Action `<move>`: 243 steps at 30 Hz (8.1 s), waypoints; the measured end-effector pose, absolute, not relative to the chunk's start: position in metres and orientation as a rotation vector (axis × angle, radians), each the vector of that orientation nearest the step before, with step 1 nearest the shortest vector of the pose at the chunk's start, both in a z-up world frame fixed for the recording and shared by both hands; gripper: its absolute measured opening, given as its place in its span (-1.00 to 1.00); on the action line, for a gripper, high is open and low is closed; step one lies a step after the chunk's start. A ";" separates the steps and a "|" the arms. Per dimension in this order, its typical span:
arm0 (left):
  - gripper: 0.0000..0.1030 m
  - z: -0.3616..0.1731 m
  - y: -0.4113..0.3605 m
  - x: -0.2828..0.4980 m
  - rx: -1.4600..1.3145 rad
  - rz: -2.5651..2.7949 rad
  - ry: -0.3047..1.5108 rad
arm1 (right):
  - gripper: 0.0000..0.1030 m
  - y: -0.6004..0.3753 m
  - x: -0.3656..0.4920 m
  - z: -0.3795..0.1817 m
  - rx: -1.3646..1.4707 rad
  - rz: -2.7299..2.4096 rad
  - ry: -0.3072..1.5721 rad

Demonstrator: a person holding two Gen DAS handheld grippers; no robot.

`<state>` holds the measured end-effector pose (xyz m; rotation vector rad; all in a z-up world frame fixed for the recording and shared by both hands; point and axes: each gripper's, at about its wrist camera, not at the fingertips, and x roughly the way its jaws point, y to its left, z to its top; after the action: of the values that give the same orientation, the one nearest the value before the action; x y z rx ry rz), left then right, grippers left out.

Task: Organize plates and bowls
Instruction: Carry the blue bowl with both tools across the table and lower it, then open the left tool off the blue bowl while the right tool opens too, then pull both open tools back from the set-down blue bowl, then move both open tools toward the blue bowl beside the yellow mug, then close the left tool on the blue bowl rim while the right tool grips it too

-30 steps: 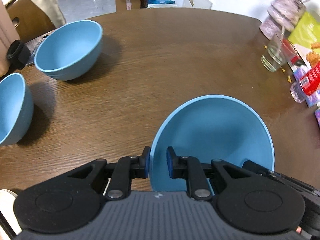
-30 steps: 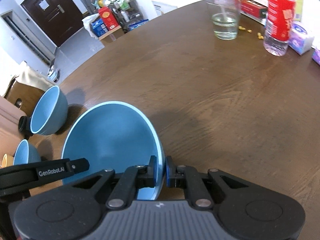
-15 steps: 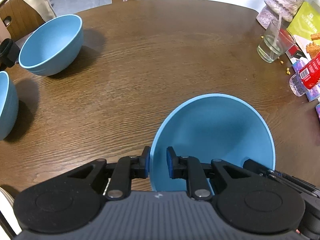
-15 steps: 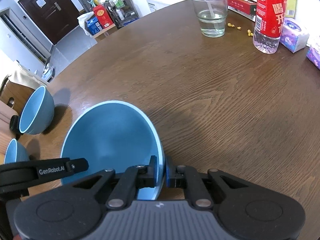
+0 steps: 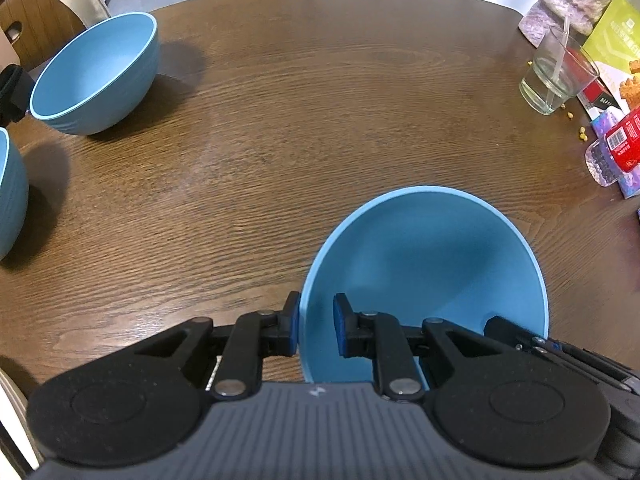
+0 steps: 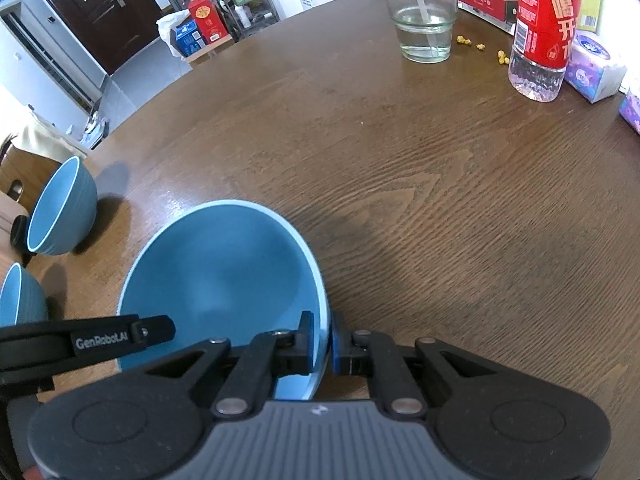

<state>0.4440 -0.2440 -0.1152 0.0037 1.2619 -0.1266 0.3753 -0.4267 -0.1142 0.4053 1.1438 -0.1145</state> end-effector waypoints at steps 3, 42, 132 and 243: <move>-0.64 -0.115 -0.245 0.444 0.008 -0.123 1.261 | -0.84 -0.428 0.375 -0.116 0.415 -0.109 1.148; 1.00 -0.019 -0.132 0.381 -0.094 -0.141 0.960 | 1.00 -0.383 0.311 -0.047 0.390 -0.169 0.956; 1.00 0.005 0.142 0.264 -0.237 0.096 0.859 | 1.00 -0.111 0.267 0.011 0.161 0.072 0.889; 0.05 -0.094 0.157 0.516 -0.331 0.277 1.157 | -0.14 -0.053 0.521 -0.103 0.134 0.148 1.230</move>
<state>0.5162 0.1570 -0.0939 -0.3309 1.1572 0.2775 0.5212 -0.0528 -0.1034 0.1340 1.2299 0.1479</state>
